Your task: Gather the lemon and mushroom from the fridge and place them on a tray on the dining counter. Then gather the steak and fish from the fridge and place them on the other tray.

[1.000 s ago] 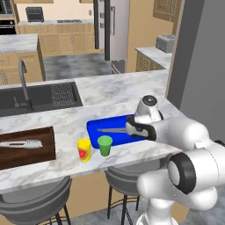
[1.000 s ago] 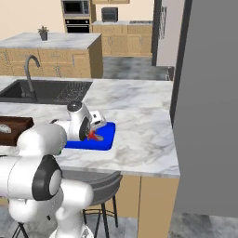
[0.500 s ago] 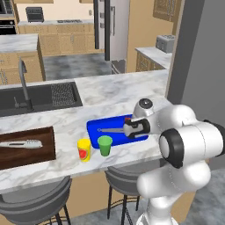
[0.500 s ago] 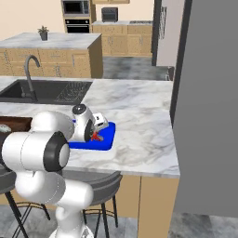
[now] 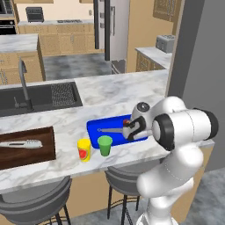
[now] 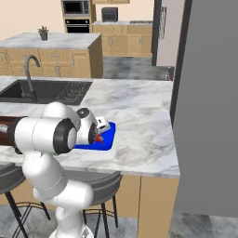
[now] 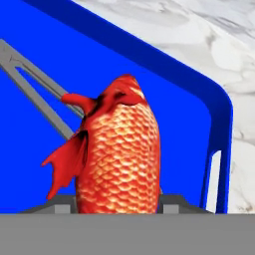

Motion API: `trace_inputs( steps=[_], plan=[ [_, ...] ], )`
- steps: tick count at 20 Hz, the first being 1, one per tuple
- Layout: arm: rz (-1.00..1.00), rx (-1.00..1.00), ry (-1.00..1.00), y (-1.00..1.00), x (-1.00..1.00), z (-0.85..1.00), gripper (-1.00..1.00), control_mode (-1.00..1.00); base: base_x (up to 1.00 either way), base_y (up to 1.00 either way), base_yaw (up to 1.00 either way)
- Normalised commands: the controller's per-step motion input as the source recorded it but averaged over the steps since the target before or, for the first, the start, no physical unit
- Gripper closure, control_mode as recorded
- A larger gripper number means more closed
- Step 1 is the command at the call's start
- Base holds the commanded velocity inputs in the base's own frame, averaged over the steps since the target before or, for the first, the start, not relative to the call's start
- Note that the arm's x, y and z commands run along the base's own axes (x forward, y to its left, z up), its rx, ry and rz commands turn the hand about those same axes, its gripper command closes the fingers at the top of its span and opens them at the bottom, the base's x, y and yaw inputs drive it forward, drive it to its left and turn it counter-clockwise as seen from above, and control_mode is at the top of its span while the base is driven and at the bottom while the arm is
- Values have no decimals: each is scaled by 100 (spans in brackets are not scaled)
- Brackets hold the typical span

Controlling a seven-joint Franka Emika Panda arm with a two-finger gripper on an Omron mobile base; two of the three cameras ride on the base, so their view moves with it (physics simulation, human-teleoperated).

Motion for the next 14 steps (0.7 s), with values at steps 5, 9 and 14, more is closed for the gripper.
trace_inputs(
  steps=[5, 9, 14],
  plan=[
    [0, 0, 0, 0, 25, -29, 100, -100, 0, 0, 0],
    [0, 0, 2, 0, 30, -24, 100, -100, 0, 0, 0],
    [0, 0, 3, 0, -4, -34, -100, -100, 0, 0, 0]
  ],
)
